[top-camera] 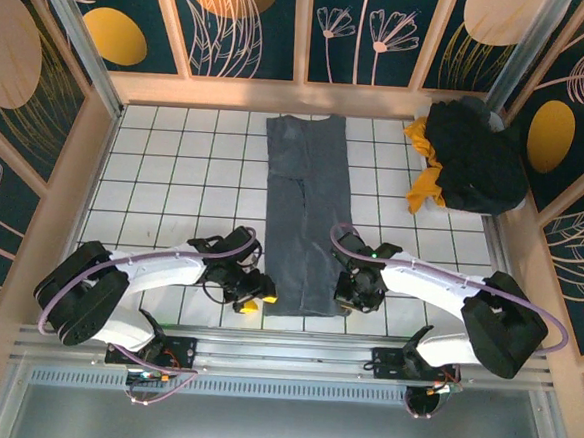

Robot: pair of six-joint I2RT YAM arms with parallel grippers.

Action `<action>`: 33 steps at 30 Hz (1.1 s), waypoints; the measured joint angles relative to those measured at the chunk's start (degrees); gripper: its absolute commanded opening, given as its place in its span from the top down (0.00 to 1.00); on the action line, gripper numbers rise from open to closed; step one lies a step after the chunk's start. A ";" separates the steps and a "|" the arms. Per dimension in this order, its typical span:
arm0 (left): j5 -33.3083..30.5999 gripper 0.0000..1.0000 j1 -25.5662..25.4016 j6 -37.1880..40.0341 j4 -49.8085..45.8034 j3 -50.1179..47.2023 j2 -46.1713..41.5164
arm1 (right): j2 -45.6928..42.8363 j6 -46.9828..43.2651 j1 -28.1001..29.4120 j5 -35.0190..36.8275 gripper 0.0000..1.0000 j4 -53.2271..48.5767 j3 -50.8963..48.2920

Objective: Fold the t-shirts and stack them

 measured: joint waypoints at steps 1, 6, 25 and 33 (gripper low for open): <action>0.02 0.52 -0.37 -0.26 0.52 0.00 0.44 | -0.07 0.02 0.00 -0.11 1.00 -0.07 0.00; 0.04 0.75 -2.12 -1.25 1.46 1.11 3.26 | -0.33 0.02 0.04 -0.28 1.00 -0.44 0.00; -3.48 1.00 9.14 -0.42 -1.31 16.87 1.95 | 1.86 -3.28 -12.35 3.19 1.00 -6.25 19.23; -4.87 1.00 17.40 2.16 -0.57 30.64 12.85 | 19.04 -10.19 -20.28 4.46 1.00 -3.72 38.51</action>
